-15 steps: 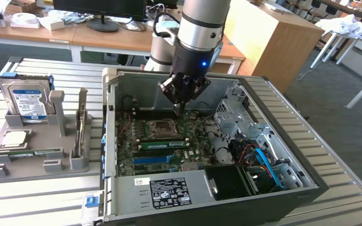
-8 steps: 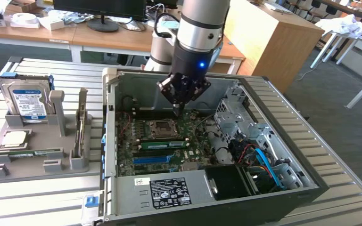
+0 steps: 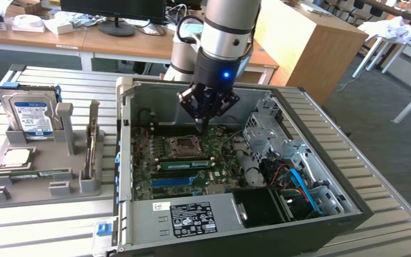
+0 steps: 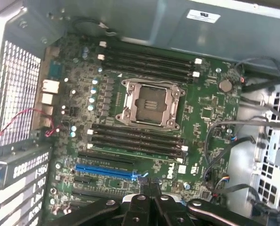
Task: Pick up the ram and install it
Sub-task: 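Press down the ram until it locks into place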
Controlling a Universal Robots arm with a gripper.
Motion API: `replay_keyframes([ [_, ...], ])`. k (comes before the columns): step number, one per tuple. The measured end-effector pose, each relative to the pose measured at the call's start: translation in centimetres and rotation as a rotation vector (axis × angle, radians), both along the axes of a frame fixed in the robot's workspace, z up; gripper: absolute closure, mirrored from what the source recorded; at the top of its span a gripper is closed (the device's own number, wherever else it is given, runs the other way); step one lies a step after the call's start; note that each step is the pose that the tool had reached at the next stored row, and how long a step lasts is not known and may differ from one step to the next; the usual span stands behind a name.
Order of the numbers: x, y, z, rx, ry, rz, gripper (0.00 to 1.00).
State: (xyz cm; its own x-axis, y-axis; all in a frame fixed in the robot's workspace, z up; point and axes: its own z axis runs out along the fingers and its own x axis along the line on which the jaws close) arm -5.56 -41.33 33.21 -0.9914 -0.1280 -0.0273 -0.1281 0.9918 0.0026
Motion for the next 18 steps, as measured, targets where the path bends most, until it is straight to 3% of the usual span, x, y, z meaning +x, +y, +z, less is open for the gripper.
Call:
replay_keyframes([
  [11, -0.17, 0.0, -0.32, 0.0, 0.0, -0.143, 0.9],
  [17, -0.19, 0.02, -0.33, -0.0002, 0.0003, -0.149, 0.9],
  [18, -0.16, 0.03, -0.34, -0.0002, 0.0024, -0.149, 0.9],
])
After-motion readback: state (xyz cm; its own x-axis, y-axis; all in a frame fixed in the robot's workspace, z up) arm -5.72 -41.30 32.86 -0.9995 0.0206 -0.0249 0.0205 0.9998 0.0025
